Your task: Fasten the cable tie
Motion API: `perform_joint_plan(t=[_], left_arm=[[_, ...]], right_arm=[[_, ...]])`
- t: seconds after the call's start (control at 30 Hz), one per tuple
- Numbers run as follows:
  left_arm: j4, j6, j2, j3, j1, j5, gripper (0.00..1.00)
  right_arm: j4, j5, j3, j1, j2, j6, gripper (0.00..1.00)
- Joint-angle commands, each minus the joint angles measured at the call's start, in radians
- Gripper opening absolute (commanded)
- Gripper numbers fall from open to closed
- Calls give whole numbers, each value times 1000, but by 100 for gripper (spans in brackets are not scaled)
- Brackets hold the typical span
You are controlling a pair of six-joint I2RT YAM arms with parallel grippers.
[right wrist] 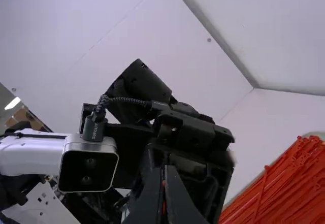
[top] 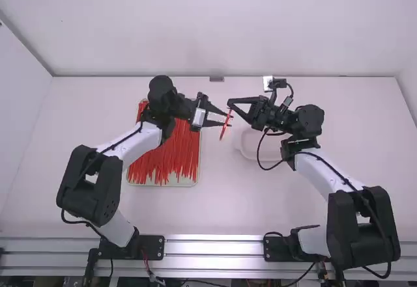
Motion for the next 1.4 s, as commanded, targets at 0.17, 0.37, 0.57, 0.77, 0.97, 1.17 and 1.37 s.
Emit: perform_joint_plan(t=[0.17, 0.37, 0.57, 0.77, 0.97, 1.17, 1.37], left_arm=[[48, -21, -2, -11, -5, 69, 83], [49, -32, -2, -11, -9, 69, 99], [24, -24, -2, -11, -10, 69, 99], [72, -25, -2, -11, -11, 66, 55], [72, -24, -2, -11, -7, 63, 25], [68, -28, -2, -11, -14, 63, 2], [57, -29, -2, -11, -14, 55, 2]], right_arm=[[5, -16, 16, -13, -15, 2, 0], [5, -23, 16, -13, -15, 2, 0], [8, -23, 16, -9, -15, -1, 0], [9, -23, 16, 18, -15, -13, 0], [10, -19, 16, 24, -15, -14, 0], [9, -8, 16, 29, -15, -17, 0], [9, -7, 16, 19, -15, -16, 0]])
